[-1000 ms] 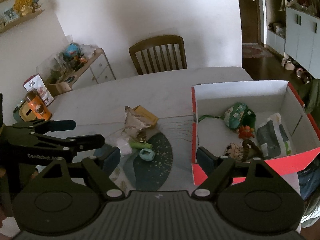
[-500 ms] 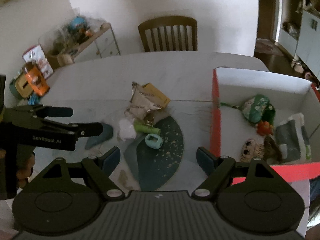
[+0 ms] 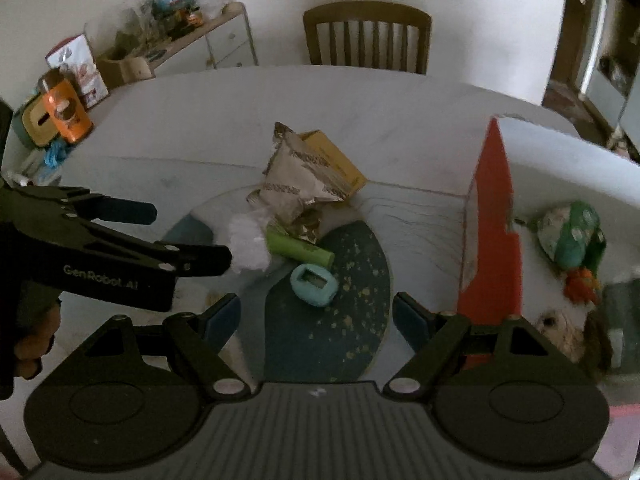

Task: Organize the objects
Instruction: 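Grasp the clear bag of white foam with the left tool while the right tool grasps the teal sharpener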

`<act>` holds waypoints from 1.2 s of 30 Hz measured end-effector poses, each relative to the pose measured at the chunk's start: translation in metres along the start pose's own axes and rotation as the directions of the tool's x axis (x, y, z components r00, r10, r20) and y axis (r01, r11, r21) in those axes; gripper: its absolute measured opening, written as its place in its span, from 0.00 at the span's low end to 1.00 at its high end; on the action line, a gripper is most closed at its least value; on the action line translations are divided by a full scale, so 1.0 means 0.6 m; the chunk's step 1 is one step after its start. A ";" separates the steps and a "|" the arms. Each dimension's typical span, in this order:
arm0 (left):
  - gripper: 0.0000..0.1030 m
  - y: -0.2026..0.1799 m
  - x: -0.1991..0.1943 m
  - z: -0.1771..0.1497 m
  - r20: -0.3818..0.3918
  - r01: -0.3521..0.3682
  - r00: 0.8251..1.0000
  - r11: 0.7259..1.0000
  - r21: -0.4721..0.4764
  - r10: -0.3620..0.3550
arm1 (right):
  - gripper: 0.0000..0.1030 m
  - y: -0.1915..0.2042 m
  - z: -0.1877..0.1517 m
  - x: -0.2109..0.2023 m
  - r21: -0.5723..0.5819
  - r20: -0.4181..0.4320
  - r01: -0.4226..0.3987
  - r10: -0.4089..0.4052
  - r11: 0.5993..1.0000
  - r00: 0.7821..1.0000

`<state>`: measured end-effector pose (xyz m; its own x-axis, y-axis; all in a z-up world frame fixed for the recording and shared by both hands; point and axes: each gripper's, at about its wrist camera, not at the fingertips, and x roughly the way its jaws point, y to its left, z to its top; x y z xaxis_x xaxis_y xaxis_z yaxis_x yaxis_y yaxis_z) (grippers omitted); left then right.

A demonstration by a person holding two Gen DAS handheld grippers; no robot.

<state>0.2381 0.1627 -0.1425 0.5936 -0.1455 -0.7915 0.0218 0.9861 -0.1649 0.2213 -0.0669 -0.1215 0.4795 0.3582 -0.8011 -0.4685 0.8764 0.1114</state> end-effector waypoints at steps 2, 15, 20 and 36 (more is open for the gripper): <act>0.97 0.001 0.008 0.003 -0.006 0.010 1.000 1.000 -0.017 -0.010 | 0.80 0.001 0.005 0.014 -0.002 -0.011 -0.008 0.008 1.000 1.000; 0.80 0.005 0.066 0.006 -0.070 0.035 0.997 0.995 -0.098 -0.042 | 0.67 0.001 0.015 0.083 -0.059 -0.058 0.002 -0.005 0.998 0.998; 0.71 0.004 0.069 0.005 -0.068 0.040 0.997 0.993 -0.115 -0.048 | 0.59 -0.001 0.018 0.095 -0.055 -0.071 -0.005 0.001 0.998 0.998; 0.41 0.011 0.069 -0.001 -0.072 0.070 0.994 0.985 -0.158 -0.082 | 0.32 0.004 0.016 0.110 -0.076 -0.078 0.001 -0.007 0.997 0.997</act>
<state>0.2622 0.1629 -0.1765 0.5303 -0.2316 -0.8155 -0.0642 0.9482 -0.3111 0.2591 -0.0382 -0.1685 0.4233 0.3258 -0.8454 -0.5231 0.8497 0.0655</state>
